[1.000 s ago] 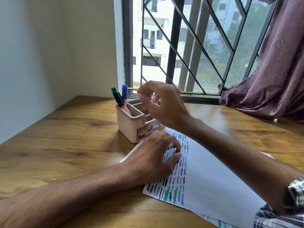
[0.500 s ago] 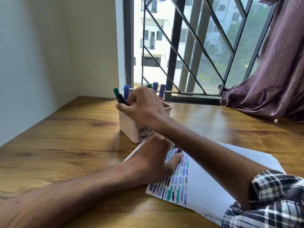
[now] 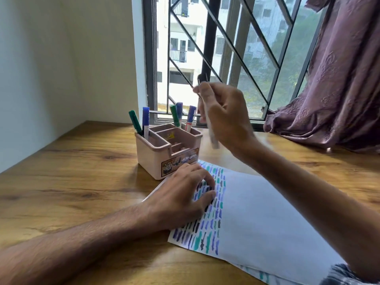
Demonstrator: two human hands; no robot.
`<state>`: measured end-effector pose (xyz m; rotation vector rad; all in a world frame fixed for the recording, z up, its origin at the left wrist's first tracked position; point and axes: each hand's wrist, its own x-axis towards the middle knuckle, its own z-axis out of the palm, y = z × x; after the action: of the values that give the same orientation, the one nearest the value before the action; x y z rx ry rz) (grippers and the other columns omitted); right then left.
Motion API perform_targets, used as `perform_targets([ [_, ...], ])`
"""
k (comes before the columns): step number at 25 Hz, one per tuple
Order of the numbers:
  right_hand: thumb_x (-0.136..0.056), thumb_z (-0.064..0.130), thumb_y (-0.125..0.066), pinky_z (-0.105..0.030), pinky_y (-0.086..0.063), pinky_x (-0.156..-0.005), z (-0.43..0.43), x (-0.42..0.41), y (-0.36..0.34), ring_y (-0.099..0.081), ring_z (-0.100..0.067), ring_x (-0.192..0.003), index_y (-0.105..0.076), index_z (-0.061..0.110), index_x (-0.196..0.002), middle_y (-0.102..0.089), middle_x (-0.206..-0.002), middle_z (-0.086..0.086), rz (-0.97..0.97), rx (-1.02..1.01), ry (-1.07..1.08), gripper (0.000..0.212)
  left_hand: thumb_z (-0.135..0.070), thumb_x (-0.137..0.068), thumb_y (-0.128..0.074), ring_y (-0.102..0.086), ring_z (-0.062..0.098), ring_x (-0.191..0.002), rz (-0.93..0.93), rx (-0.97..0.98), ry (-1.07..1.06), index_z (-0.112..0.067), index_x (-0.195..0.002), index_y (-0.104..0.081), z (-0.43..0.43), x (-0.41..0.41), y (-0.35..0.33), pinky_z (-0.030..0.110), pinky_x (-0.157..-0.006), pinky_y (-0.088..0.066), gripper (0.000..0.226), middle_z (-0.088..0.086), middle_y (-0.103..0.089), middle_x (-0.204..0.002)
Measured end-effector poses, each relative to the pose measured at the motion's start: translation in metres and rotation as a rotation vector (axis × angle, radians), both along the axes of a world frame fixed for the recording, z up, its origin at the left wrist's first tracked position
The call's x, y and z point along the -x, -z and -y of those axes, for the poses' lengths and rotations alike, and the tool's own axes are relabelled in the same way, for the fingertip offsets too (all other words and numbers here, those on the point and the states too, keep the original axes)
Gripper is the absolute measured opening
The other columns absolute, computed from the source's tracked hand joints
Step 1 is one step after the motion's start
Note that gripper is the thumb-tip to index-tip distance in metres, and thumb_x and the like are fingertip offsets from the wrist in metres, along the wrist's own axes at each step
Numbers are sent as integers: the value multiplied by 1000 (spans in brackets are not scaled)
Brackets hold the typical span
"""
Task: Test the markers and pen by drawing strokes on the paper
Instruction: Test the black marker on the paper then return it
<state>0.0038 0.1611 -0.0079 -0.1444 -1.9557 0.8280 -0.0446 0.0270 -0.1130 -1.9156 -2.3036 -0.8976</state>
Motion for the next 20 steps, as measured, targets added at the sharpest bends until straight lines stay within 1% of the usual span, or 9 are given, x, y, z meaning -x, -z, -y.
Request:
perform_targets([
  [3, -108, 20, -51, -34, -53, -52, -25, -36, 28, -61, -18, -59, -71, 1, -100, -66, -71, -8, 262, 47, -109, 28, -48, -93, -64, -53, -4, -108, 64, -37, -32, -37, -123, -57, 3, 1, -1, 17, -91, -46, 32, -20, -57, -123],
  [6, -104, 23, -55, -35, -39, -52, -44, -66, 65, -48, -14, -54, -73, 12, -92, -58, -60, 4, 462, -13, -117, 24, -40, -92, -69, -56, -3, -110, 121, -149, -64, -29, -137, -46, 2, 1, -1, 11, -88, -50, 51, -17, -57, -127],
  [8, -100, 27, -58, -31, -41, -55, -48, -79, 85, -47, -7, -53, -72, 18, -89, -59, -60, 11, 503, -178, -29, 21, -37, -91, -71, -51, -6, -116, 118, -190, -71, -27, -148, -34, -1, 1, 1, 2, -86, -43, 69, -16, -54, -136],
  [10, -103, 26, -60, -32, -50, -60, -41, -85, 95, -54, -3, -58, -71, 22, -97, -70, -75, 15, 506, -272, -59, 13, -35, -91, -71, -46, -9, -118, 79, -201, -74, -27, -153, -27, -1, -1, 2, -2, -85, -37, 76, -14, -50, -143],
  [13, -105, 32, -60, -23, -48, -58, -33, -84, 94, -52, -4, -53, -69, 30, -119, -72, -88, 19, 460, -325, -129, 17, -34, -96, -64, -48, -11, -111, -11, -202, -27, -31, -153, -30, 0, -3, 0, -1, -83, -40, 67, -13, -49, -143],
  [15, -105, 35, -60, -19, -42, -53, -33, -83, 92, -45, -4, -48, -67, 31, -126, -68, -80, 21, 460, -354, -112, 23, -29, -97, -61, -54, -8, -108, -33, -206, 3, -29, -151, -37, 1, -4, -2, 4, -86, -46, 59, -12, -55, -136],
  [17, -104, 37, -59, -12, -34, -51, -33, -85, 90, -48, -1, -49, -68, 33, -126, -58, -68, 33, 489, -424, -87, 24, -24, -97, -59, -58, -5, -104, -56, -213, 21, -24, -149, -46, 1, -3, -3, 6, -87, -48, 53, -9, -62, -130],
  [18, -104, 40, -58, -13, -35, -52, -33, -86, 89, -51, 1, -52, -68, 34, -124, -56, -67, 35, 498, -467, -79, 23, -22, -97, -58, -59, -5, -101, -82, -214, 29, -21, -147, -49, 1, -3, -4, 5, -85, -47, 50, -8, -65, -127],
  [20, -103, 48, -54, -27, -46, -55, -34, -87, 87, -55, -2, -58, -70, 31, -118, -61, -73, 26, 513, -508, -72, 28, -20, -99, -58, -62, -2, -95, -130, -213, 52, -17, -141, -57, 1, 1, -5, 7, -80, -50, 42, -4, -71, -119],
])
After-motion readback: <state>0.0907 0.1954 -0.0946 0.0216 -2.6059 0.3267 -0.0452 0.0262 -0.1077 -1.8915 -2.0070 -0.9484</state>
